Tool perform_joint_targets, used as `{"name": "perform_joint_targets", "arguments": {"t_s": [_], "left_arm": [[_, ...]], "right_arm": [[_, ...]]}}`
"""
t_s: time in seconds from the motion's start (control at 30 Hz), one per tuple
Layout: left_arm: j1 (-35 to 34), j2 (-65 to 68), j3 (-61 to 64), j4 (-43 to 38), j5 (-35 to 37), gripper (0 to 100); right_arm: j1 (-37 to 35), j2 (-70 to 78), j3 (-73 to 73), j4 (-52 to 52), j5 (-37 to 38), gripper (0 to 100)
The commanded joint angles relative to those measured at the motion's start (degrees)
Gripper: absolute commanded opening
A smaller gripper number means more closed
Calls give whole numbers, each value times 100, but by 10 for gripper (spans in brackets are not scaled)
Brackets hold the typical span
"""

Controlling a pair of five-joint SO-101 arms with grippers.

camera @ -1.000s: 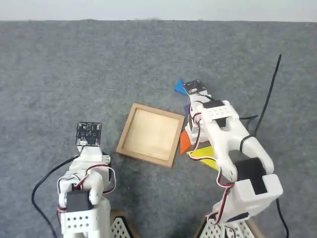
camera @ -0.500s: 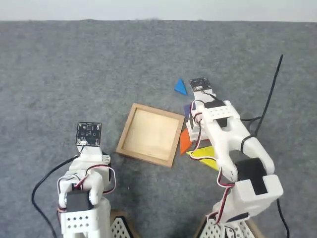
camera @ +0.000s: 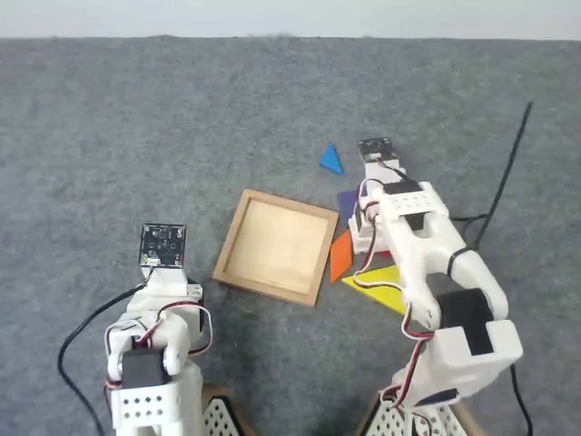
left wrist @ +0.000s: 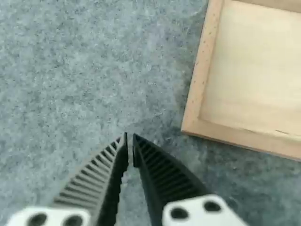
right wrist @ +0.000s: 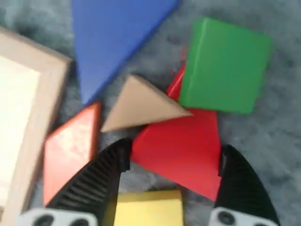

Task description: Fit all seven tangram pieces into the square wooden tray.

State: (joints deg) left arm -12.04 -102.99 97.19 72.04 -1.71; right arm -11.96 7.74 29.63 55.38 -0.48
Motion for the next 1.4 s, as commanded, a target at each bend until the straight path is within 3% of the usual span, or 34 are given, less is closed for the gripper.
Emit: {"name": "perform_joint_targets", "arguments": {"t_s": [0.0,0.5,0.73,1.0,1.37], "left_arm": [[-9,-105,-75,18,97,18],[-9,-105,-75,18,97,18],[-9,-105,-75,18,97,18],[-9,-105,-75,18,97,18],[-9,-105,-75,18,97,18]], "right_arm": [[189,-646,-97,180,-53,214],[189,-2774,949,330,-26,216],[-31,-1780,642,4,132,342],[-40,-224,-255,4,132,333],[-4,101,-369,-40,0,329]]}}
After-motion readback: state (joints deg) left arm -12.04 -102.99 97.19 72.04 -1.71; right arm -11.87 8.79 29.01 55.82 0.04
